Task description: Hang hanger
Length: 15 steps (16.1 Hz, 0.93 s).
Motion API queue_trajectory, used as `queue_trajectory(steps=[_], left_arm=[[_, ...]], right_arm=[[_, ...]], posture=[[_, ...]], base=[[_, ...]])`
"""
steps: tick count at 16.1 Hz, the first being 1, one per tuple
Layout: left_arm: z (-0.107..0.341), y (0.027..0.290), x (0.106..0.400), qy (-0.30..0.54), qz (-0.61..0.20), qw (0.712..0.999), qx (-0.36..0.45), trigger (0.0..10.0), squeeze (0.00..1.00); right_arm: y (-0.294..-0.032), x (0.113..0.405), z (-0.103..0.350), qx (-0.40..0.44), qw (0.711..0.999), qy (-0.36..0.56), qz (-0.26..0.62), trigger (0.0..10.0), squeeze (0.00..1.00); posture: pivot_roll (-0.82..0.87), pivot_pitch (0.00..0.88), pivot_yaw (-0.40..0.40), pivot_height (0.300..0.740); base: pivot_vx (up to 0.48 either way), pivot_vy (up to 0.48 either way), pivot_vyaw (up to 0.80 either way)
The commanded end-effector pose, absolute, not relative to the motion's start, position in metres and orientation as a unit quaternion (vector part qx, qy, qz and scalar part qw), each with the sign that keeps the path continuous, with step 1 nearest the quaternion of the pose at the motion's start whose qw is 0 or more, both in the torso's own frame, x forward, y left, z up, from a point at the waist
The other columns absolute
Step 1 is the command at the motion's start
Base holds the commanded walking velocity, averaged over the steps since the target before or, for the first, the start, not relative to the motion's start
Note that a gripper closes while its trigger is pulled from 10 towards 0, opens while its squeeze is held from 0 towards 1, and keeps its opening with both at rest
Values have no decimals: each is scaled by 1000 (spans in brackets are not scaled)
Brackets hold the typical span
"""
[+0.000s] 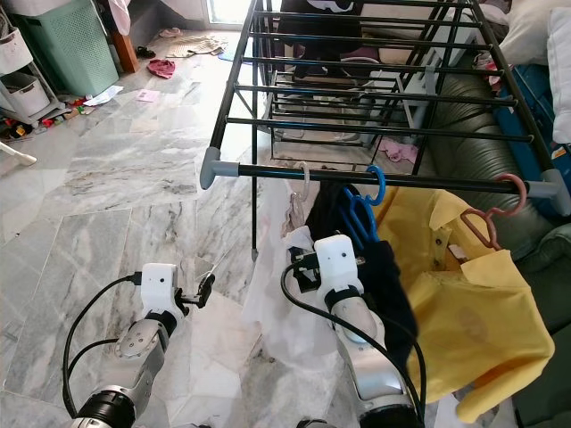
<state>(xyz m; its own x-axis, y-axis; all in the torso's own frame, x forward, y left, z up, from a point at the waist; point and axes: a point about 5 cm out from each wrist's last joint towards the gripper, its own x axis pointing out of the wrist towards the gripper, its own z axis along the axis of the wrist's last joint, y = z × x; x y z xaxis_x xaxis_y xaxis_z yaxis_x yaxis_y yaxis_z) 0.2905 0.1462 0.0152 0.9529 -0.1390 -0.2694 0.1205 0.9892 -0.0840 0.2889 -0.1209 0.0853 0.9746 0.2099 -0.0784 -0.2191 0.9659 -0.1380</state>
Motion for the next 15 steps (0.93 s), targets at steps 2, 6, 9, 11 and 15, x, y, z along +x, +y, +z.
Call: queue_trajectory(steps=[2, 6, 9, 11, 15], left_arm=[[13, 147, 287, 141, -68, 987, -41, 10000, 0], [13, 146, 286, 143, -73, 986, -41, 10000, 0], [12, 146, 285, 143, -74, 986, -41, 10000, 0], [12, 145, 285, 144, -74, 986, -41, 10000, 0], [12, 142, 284, 144, -79, 986, -36, 10000, 0]], right_arm=[[-124, 285, 89, -67, 992, 20, 102, 10000, 0], [-122, 286, 89, -66, 992, 20, 103, 10000, 0], [-123, 287, 92, -70, 993, 12, 99, 10000, 0], [-126, 287, 96, -78, 993, -1, 84, 10000, 0], [-130, 287, 96, -87, 994, 0, 65, 10000, 0]], posture=[[-50, 88, 6, 740], [-52, 92, 6, 740], [-53, 93, 5, 740], [-55, 93, 5, 740], [-60, 98, 5, 740]], base=[[0, 302, 0], [0, 394, 0], [0, 431, 0], [0, 435, 0], [0, 292, 0]])
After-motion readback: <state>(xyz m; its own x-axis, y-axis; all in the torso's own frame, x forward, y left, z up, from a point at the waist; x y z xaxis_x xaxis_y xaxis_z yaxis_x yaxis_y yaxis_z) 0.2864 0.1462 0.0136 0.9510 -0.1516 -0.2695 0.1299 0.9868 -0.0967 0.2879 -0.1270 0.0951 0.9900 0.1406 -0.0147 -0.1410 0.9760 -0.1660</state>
